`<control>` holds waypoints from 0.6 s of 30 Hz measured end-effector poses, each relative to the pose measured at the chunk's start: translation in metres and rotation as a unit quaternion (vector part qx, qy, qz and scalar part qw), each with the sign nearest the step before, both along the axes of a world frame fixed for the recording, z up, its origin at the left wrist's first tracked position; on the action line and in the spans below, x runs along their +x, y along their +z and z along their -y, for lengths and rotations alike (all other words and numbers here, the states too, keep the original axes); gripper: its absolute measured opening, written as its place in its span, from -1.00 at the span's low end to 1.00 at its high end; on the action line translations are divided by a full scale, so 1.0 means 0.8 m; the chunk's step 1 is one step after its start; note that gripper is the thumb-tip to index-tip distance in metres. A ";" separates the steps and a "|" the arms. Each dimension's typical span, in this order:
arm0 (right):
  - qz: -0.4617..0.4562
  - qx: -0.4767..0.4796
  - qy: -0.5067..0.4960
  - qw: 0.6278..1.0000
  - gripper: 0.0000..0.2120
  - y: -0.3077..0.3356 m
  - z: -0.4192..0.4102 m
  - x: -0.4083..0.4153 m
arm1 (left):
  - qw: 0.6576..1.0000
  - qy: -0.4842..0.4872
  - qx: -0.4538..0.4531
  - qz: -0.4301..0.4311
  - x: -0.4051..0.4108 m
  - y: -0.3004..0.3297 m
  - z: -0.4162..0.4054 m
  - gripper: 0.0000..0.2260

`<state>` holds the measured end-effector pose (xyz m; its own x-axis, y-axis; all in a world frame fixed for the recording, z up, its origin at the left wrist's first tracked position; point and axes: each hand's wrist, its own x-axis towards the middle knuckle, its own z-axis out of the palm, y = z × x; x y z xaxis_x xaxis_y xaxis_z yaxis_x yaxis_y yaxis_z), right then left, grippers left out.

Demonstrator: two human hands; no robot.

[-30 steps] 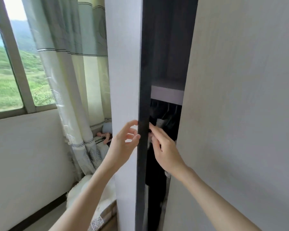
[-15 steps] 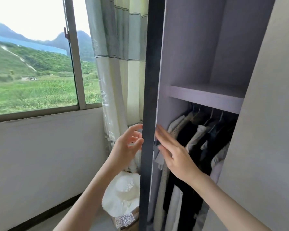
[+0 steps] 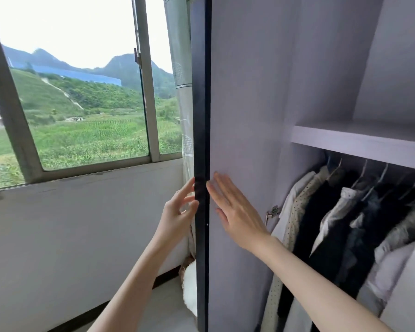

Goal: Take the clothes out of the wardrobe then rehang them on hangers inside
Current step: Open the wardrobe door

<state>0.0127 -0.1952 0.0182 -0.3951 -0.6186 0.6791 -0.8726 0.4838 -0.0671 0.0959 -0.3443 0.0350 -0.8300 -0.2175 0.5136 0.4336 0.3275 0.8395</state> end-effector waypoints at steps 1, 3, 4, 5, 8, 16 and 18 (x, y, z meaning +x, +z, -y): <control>-0.003 0.005 -0.003 1.000 -0.25 0.001 0.011 -0.005 | 1.000 -0.007 0.009 0.011 -0.005 0.000 0.010 -0.53; -0.009 0.019 -0.019 1.000 -0.22 0.002 0.032 -0.015 | 0.999 -0.023 0.032 0.031 -0.014 -0.001 0.029 -0.54; -0.012 0.028 -0.032 0.999 -0.18 0.002 0.041 -0.019 | 0.998 -0.030 0.044 0.037 -0.019 -0.002 0.036 -0.54; -0.013 0.036 -0.041 0.998 -0.15 0.002 0.050 -0.023 | 0.997 -0.036 0.054 0.042 -0.024 -0.001 0.043 -0.53; 0.005 0.050 -0.041 0.998 -0.14 0.003 0.072 -0.031 | 0.994 -0.044 0.080 0.057 -0.038 -0.001 0.061 -0.50; 0.038 0.099 -0.067 0.992 -0.23 0.013 0.100 -0.044 | 0.982 -0.109 0.099 0.117 -0.061 -0.008 0.100 -0.39; 0.043 0.115 -0.081 0.989 -0.25 0.018 0.105 -0.044 | 0.981 -0.114 0.086 0.131 -0.063 -0.009 0.106 -0.39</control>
